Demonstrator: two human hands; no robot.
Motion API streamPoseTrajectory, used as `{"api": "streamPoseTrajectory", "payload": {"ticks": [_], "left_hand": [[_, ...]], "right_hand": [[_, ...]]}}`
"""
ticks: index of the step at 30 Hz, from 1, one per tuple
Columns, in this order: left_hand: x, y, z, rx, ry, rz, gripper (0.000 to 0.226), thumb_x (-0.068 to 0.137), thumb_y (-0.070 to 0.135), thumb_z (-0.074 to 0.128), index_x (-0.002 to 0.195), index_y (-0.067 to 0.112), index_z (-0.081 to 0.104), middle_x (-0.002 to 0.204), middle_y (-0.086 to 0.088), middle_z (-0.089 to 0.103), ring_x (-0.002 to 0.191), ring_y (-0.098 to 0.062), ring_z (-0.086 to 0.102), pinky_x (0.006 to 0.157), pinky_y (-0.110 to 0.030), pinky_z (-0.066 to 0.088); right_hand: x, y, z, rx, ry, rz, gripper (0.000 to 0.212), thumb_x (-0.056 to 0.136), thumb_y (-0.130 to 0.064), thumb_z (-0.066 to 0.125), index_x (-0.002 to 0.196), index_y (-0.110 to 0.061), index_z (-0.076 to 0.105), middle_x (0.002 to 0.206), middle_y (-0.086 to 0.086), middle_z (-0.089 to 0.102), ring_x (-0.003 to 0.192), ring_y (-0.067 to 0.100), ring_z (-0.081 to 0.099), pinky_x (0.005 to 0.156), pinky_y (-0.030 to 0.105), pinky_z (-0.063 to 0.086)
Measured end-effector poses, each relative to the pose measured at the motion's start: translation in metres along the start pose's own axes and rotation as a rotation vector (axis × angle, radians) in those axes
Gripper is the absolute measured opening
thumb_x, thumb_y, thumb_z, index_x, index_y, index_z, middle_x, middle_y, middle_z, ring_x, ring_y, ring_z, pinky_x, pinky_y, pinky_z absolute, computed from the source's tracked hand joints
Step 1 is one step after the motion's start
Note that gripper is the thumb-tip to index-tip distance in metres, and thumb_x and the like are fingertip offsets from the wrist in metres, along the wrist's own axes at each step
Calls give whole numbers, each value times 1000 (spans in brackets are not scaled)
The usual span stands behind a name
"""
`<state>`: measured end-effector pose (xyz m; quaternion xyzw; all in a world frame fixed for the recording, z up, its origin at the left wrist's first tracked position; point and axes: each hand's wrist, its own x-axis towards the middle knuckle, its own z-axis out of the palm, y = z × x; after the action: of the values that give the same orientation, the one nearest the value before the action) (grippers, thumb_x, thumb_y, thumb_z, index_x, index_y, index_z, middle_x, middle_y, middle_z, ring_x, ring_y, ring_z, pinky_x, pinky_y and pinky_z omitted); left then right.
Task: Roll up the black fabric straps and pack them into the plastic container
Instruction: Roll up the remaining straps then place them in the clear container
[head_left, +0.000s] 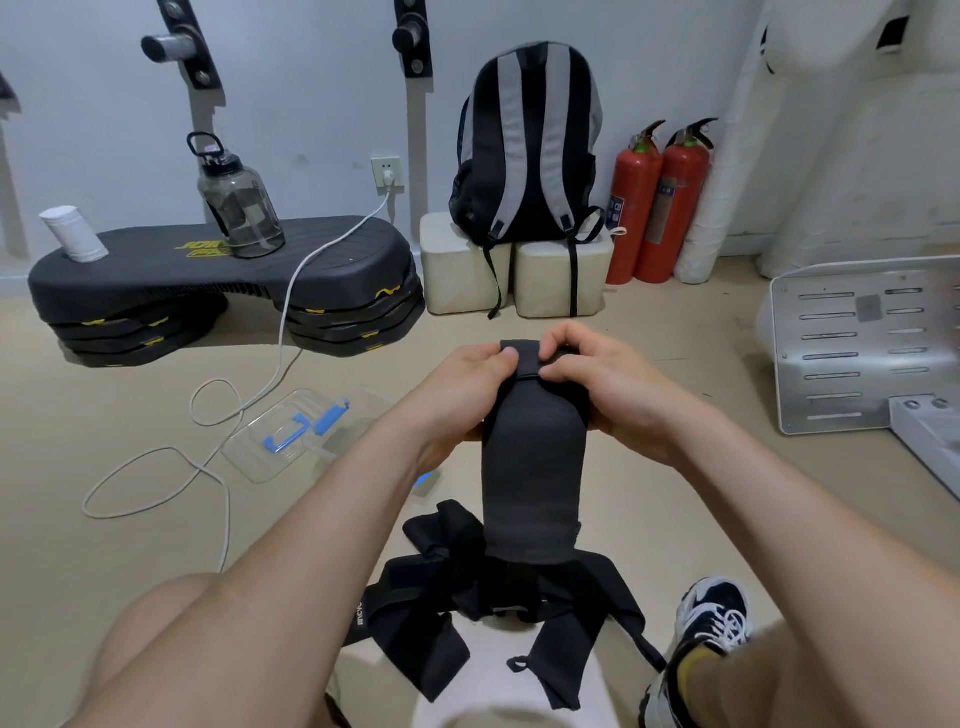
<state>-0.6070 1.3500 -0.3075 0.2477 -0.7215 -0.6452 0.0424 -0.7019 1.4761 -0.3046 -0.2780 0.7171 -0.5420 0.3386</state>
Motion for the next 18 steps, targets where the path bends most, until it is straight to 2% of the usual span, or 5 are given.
{"api": "streamPoseTrajectory", "payload": {"ticks": [5,9,12,15,18], "left_hand": [[3,-7,5,-130,77,-8,25,105,19,43,97,14,66,80,-2,66,67,-12,62,56,-23,48],[6,-9,12,-283,170,15,16,100,15,54,102,8,69,91,-12,71,78,-19,67,66,-30,53],[9,-8,12,-301,255,111,17,97,13,59,102,1,70,92,-19,70,81,-23,66,72,-35,54],[12,-6,11,-348,286,155,15,95,11,62,100,0,71,89,-16,69,78,-21,65,70,-33,53],[15,-5,8,-374,279,172,14,94,12,64,103,5,72,94,-13,73,82,-20,68,71,-31,56]], "right_hand": [[2,0,7,-1,68,-32,26,88,0,46,76,-23,53,84,5,51,72,19,45,51,25,33],[3,0,9,118,99,-25,30,85,2,45,71,-22,59,84,7,57,75,22,49,53,28,35],[2,-1,9,151,117,-43,30,90,-3,50,74,-22,67,88,3,65,80,19,57,56,25,43],[1,-4,3,73,90,-52,28,95,-9,53,81,-24,71,93,1,68,80,13,58,58,21,45],[-3,-10,-13,-20,-65,0,24,100,-20,54,101,-31,74,97,1,66,73,10,55,54,23,35]]}}
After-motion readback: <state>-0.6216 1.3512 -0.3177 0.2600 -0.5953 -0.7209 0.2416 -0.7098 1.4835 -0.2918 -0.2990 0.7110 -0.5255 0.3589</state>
